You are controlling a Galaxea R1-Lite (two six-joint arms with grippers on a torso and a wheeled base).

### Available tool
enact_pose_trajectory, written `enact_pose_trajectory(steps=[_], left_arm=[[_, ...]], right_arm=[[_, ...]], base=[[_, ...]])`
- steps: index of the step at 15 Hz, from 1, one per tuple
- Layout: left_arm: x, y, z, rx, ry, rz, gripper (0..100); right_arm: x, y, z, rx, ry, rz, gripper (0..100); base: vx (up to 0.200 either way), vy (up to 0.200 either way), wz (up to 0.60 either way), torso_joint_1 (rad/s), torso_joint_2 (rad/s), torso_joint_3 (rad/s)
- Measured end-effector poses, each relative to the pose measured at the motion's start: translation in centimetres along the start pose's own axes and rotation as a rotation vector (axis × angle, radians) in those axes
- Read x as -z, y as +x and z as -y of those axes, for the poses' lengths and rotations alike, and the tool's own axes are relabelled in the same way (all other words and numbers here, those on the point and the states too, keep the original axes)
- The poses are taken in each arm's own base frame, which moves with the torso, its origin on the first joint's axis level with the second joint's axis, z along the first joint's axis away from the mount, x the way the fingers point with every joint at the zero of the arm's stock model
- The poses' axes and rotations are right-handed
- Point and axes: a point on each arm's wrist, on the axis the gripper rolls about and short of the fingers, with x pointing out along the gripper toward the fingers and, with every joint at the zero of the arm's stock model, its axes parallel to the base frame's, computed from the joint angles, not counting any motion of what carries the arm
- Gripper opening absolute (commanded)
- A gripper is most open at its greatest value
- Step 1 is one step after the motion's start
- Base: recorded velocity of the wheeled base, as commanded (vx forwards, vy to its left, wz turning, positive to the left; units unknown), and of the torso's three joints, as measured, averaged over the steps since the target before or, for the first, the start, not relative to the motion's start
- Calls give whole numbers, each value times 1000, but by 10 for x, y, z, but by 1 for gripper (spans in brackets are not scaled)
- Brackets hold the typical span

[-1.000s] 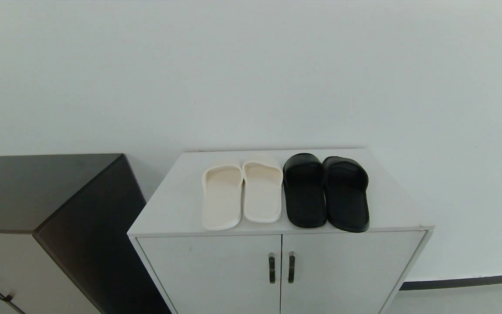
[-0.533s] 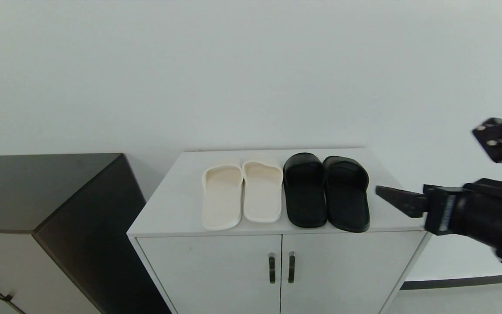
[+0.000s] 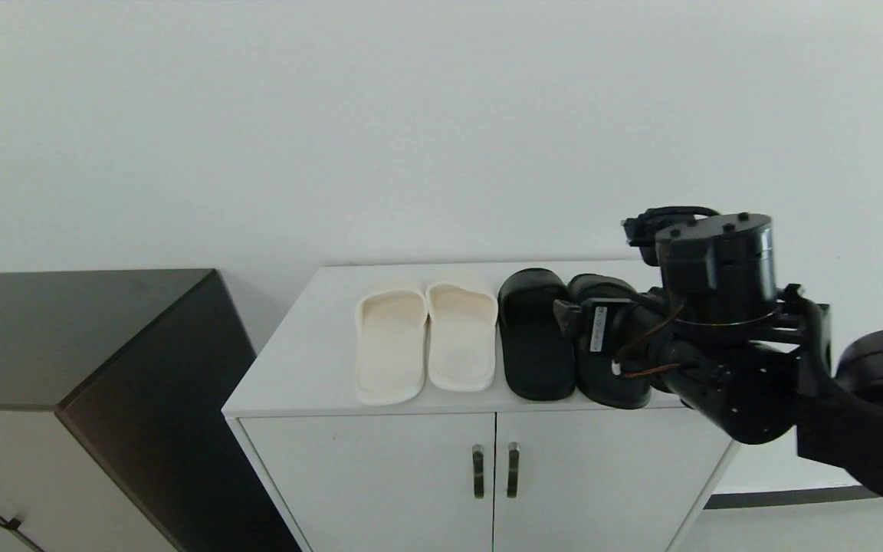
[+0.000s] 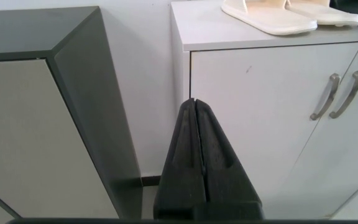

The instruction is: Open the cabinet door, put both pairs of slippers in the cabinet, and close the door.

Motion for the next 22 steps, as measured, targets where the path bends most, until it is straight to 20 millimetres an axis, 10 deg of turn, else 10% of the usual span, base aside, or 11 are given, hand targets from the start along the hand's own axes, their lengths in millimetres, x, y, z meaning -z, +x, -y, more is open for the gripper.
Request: enact_pose_trajectory(steps=[15,16,22], left_arm=[[0,0,0,1,-5,-1,0],[0,0,0,2,-5,-1,0],[0,0,0,1,-10,0,0]], right_arm=[[24,109,-5,152,-44,42,100],[23,114,-6,154,-43,48,0],[20,123,-8,160,-72,60,0]], base=[[0,0,0,0,0,0],[0,0,0,0,0,0],[0,0,0,0,0,0]])
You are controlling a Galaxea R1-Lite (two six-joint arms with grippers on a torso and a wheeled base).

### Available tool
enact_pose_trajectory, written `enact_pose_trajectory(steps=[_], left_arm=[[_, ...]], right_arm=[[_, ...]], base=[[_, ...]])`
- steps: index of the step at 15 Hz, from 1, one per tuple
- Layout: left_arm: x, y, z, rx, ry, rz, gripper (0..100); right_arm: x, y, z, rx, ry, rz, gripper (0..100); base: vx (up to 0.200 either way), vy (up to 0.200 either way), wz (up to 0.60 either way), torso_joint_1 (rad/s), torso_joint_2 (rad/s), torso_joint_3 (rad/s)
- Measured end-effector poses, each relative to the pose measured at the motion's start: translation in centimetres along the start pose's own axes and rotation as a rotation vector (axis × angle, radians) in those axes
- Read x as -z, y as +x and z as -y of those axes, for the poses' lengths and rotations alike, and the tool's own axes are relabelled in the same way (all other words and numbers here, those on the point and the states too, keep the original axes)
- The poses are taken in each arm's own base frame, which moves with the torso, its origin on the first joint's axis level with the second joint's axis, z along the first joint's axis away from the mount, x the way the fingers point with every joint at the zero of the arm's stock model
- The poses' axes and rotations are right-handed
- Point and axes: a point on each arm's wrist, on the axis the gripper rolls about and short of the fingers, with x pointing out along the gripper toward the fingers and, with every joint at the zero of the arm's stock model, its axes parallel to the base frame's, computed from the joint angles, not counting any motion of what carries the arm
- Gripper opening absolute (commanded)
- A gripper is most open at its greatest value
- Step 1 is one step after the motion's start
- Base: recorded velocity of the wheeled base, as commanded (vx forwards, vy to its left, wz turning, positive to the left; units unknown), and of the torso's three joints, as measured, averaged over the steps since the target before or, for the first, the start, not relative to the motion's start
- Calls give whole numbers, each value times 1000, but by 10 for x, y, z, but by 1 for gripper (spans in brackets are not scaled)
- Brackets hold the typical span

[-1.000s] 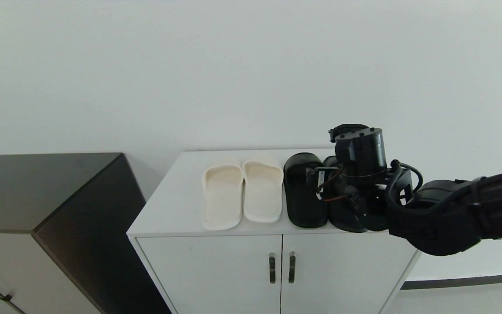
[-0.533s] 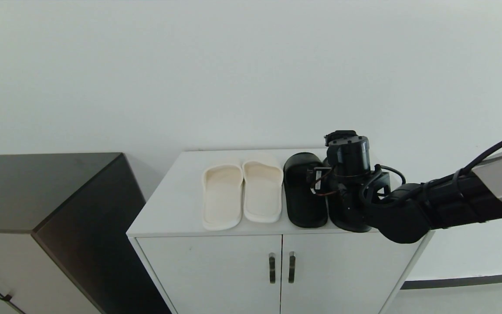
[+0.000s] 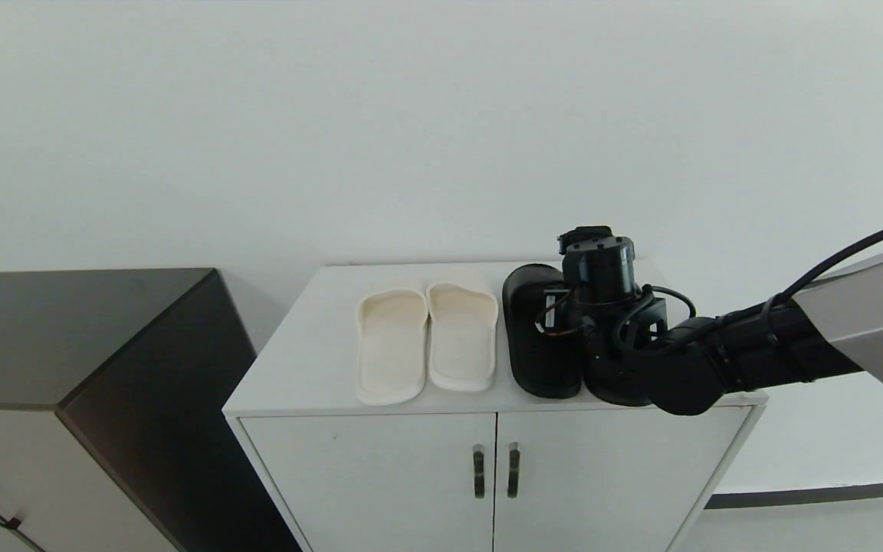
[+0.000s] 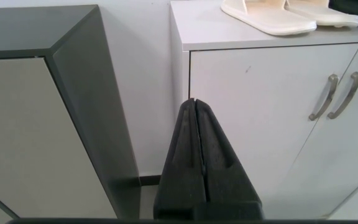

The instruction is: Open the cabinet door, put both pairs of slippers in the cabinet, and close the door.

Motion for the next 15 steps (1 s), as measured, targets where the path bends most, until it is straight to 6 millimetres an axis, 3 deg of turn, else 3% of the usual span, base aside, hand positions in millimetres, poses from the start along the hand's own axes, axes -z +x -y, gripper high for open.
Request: enact_pose_trajectory(steps=[2,5,8,11,13,15], left_arm=[[0,0,0,0,1,0,0],[0,0,0,-1,1,0,0],[0,0,0,-1,-1,0,0],[0,0,0,-1,0,0,0],[0,0,0,-2,-1,0,0],[0,0,0,-1,-4,0,0]], right_arm=[[-3,-7,3,-8,-10,0,0],[-9,-34,11,-50,-44,-7,0],[-9,-82,28,-237,-93,-42,0],[0,-146,51,-590,-127,-103,0],[3,-174,63,-767,-130,-116,0],[4,-187,72,-816,-128,-113,0]], base=[[0,0,0,0,0,0],[0,0,0,0,0,0],[0,0,0,0,0,0],[0,0,0,0,0,0],[0,0,0,0,0,0],[0,0,0,0,0,0]])
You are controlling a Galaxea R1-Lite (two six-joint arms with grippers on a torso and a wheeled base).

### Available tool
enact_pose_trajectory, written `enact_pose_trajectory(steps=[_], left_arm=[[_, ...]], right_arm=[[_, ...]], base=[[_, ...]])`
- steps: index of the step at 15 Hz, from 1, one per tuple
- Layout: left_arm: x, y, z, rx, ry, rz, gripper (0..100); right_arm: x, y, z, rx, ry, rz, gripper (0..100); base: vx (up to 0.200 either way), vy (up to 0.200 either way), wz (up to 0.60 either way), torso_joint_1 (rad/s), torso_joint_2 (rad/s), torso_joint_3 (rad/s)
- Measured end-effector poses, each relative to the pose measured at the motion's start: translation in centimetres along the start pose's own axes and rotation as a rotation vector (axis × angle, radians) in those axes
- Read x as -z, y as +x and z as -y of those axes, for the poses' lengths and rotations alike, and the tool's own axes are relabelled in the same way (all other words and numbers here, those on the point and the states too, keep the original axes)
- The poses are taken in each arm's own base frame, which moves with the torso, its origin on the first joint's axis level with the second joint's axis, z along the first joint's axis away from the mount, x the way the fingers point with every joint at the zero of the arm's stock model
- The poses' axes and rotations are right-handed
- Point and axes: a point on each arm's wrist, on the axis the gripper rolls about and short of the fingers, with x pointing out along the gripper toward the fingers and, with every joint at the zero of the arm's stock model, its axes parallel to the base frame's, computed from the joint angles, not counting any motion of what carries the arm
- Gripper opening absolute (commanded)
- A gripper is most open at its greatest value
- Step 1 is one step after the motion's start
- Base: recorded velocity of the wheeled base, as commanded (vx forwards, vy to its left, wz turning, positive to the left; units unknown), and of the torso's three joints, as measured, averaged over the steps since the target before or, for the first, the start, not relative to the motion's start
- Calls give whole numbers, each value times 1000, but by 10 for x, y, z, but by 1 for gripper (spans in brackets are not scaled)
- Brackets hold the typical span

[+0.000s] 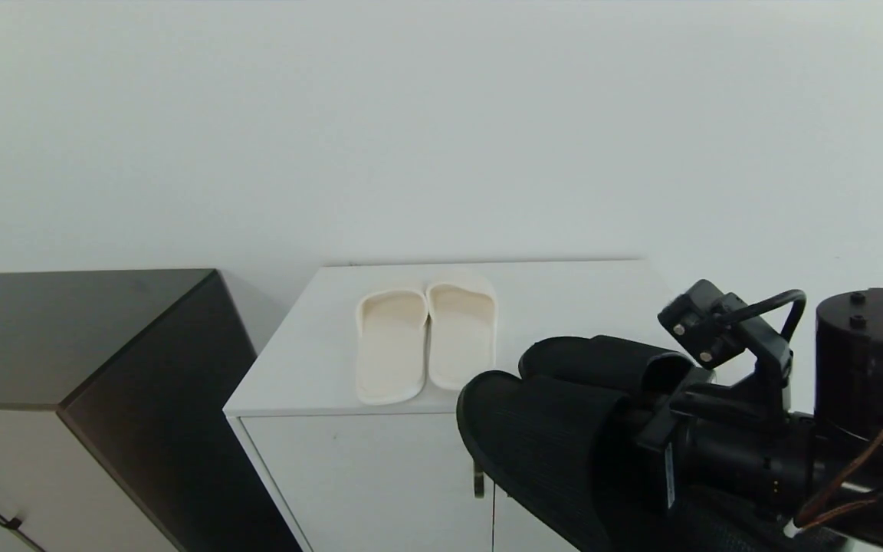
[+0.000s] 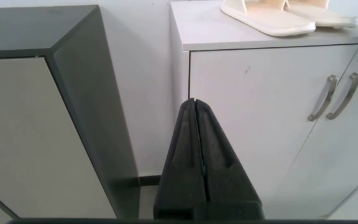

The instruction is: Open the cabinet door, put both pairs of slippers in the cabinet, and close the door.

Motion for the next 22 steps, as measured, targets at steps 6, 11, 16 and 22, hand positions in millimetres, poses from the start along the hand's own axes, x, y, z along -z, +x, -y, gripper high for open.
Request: enact_pose_trajectory(steps=[6,11,16,22], left_arm=[[0,0,0,0,-5,0,0],[0,0,0,-1,-3,0,0],[0,0,0,-1,-3,0,0],[0,0,0,-6,-6,0,0]], right_arm=[[7,-20,-1,-108,-3,3,0],[8,-24,-1,-112,-4,4,0],[9,-24,-1,-112,-9,2,0],[15,-22,-1,-115,-17,-24,0]], base=[[-200,0,0,4,0,2],[-80,0,0,-2,0,1],[0,0,0,0,0,0],[0,0,0,-33,84,50]])
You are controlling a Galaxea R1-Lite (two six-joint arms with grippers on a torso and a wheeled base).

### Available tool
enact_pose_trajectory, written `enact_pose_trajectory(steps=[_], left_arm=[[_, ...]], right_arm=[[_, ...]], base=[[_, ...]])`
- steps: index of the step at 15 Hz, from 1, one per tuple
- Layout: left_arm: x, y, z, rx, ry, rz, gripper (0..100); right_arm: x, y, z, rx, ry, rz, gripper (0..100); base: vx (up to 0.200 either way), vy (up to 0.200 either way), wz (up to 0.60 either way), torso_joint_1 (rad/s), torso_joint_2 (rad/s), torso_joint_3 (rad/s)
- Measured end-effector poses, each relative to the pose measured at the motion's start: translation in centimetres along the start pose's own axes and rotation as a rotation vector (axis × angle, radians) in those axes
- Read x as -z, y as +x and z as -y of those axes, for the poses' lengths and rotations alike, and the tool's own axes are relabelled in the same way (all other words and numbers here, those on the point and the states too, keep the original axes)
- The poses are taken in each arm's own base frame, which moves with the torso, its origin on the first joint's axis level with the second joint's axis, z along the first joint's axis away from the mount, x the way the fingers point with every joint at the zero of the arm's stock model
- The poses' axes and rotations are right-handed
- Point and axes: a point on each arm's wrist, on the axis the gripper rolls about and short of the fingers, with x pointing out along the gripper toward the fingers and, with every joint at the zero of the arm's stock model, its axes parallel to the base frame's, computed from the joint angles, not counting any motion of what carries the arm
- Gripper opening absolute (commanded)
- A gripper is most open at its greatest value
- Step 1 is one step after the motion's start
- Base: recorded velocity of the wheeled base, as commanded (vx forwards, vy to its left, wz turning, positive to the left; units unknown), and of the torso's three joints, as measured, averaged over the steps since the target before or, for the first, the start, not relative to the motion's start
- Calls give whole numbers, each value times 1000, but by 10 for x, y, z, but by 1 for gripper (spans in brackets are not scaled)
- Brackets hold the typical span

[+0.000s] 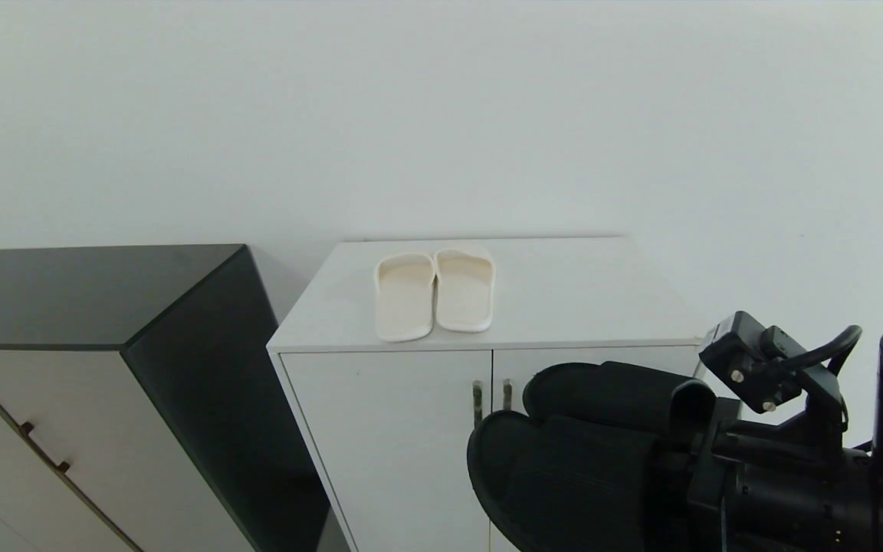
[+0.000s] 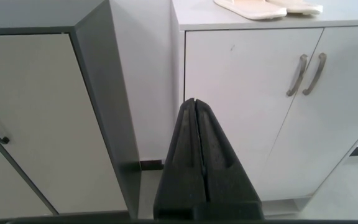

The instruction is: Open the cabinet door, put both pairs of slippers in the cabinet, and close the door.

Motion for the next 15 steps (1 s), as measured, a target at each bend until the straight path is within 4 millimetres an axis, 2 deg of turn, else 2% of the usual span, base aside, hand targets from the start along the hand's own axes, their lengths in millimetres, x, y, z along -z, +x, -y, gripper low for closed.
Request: enact_pose_trajectory(steps=[3,4,15], left_arm=[[0,0,0,4,-1,0,0],[0,0,0,5,0,-1,100],[0,0,0,2,-1,0,100]], right_arm=[[5,2,1,2,0,-20,0],[6,2,1,3,-4,-24,0],[21,9,2,3,-6,-89,0]], base=[[0,0,0,-186,474,272],[0,0,0,-207,515,310],[0,0,0,-173,496,315]])
